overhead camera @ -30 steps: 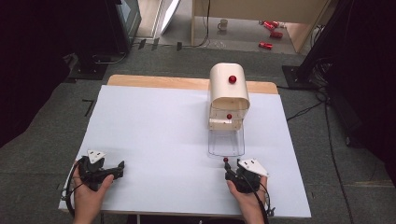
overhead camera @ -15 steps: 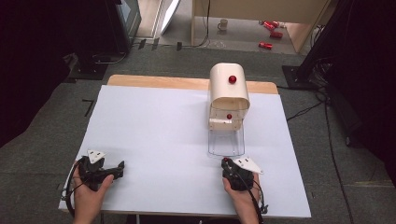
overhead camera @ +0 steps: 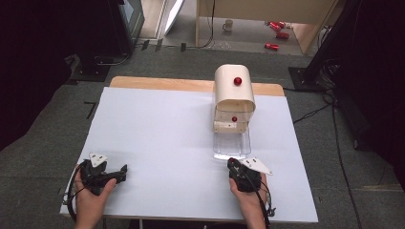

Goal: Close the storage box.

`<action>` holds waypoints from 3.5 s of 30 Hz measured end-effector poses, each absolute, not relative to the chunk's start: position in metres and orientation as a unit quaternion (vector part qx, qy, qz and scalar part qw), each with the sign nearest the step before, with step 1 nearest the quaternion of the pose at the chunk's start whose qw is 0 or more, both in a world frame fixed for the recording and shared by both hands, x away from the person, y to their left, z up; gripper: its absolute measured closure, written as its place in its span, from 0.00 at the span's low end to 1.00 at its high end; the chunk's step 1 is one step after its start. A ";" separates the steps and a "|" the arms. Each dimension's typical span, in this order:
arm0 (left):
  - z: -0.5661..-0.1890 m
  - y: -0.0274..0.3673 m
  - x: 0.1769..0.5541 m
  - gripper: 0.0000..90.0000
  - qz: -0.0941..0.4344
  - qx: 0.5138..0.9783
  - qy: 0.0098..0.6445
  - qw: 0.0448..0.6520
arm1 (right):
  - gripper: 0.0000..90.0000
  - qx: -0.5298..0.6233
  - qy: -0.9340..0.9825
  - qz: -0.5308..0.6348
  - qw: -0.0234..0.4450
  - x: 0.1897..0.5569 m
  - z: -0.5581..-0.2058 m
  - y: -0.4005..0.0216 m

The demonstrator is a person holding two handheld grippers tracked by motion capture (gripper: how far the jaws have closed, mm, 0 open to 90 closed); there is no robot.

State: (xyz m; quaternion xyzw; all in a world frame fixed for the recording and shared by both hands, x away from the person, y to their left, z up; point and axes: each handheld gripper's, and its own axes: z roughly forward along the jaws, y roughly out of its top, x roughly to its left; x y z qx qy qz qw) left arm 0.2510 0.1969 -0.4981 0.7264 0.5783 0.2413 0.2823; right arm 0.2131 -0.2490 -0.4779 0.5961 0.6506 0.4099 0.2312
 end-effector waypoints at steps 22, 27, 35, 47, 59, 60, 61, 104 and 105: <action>-0.498 0.197 0.251 0.02 0.241 0.726 0.578 0.282 | 0.84 0.595 0.646 0.409 0.247 0.248 -0.457 -0.251; -0.498 0.197 0.251 0.02 0.241 0.726 0.578 0.282 | 0.84 0.597 0.645 0.407 0.249 0.259 -0.455 -0.251; -0.498 0.197 0.251 0.02 0.241 0.726 0.578 0.282 | 0.84 0.601 0.641 0.406 0.250 0.274 -0.453 -0.251; -0.498 0.197 0.251 0.02 0.241 0.726 0.578 0.282 | 0.84 0.605 0.640 0.403 0.250 0.288 -0.455 -0.251; -0.498 0.197 0.251 0.02 0.241 0.726 0.578 0.282 | 0.84 0.609 0.643 0.392 0.250 0.302 -0.464 -0.251; -0.498 0.197 0.251 0.02 0.241 0.726 0.578 0.283 | 0.84 0.611 0.643 0.390 0.249 0.303 -0.465 -0.250; -0.498 0.197 0.251 0.02 0.241 0.726 0.578 0.282 | 0.84 0.610 0.644 0.389 0.248 0.304 -0.466 -0.250; -0.498 0.197 0.251 0.02 0.242 0.726 0.578 0.282 | 0.00 0.607 0.688 0.336 0.211 0.275 -0.489 -0.306; -0.498 0.197 0.251 0.02 0.242 0.726 0.578 0.282 | 0.00 0.607 0.688 0.336 0.211 0.275 -0.489 -0.306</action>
